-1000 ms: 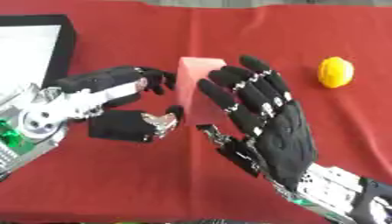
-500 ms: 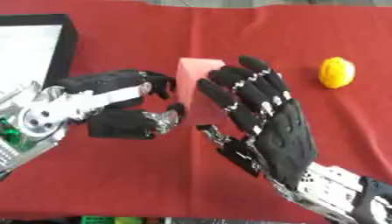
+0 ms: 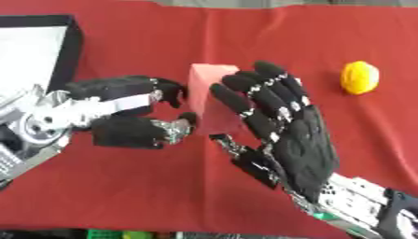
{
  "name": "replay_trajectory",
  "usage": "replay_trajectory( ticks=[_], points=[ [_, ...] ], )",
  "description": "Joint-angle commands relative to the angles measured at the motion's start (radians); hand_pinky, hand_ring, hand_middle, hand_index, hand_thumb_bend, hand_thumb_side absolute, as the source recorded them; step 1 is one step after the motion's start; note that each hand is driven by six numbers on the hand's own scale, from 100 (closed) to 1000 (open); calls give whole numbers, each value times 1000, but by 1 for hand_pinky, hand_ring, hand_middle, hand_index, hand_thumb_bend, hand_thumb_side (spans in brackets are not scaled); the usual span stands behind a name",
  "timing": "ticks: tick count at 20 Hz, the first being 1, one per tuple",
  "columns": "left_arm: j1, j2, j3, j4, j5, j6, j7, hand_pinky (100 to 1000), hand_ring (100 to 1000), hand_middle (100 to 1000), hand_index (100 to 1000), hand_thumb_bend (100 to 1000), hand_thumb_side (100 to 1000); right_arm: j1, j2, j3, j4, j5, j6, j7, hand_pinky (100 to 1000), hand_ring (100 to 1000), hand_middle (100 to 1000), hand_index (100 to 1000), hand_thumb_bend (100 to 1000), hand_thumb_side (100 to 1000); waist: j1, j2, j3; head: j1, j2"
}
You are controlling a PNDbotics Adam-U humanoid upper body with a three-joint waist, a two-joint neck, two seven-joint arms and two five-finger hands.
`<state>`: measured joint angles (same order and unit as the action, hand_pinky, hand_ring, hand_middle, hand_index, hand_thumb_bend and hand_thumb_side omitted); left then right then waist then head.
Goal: Pick up the objects with one hand, pass them to the other hand, and then place them into the box on the other side of the table.
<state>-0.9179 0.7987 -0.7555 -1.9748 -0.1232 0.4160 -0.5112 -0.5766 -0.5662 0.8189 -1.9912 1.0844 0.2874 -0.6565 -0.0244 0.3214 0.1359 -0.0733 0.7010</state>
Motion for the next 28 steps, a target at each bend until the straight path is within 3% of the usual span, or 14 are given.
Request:
replay_trajectory(
  ticks=[1, 8, 18, 28],
  points=[
    [-15, 2, -1, -25, 7, -22, -25, 948, 897, 890, 993, 117, 1000, -18, 1, -24, -9, -14, -1, 10, 760, 606, 475, 647, 100, 100, 4, -16, -2, 1, 2],
    [-19, -6, 0, -25, 17, -27, -54, 948, 897, 891, 995, 141, 1000, -26, 5, -30, -9, -10, -24, 25, 774, 601, 478, 651, 100, 100, 4, -14, -3, 0, 4],
    [-32, -25, 4, -25, 65, 9, -59, 944, 895, 889, 988, 194, 1000, -37, 12, -25, -9, 6, -36, 68, 784, 591, 491, 666, 122, 100, 3, -12, -1, 1, 8],
    [-37, -39, 3, -25, 84, 8, -93, 949, 900, 893, 991, 237, 1000, -53, 29, -29, -9, -17, -19, 220, 796, 602, 511, 693, 181, 100, 4, -6, 0, -1, 13]
  ],
)
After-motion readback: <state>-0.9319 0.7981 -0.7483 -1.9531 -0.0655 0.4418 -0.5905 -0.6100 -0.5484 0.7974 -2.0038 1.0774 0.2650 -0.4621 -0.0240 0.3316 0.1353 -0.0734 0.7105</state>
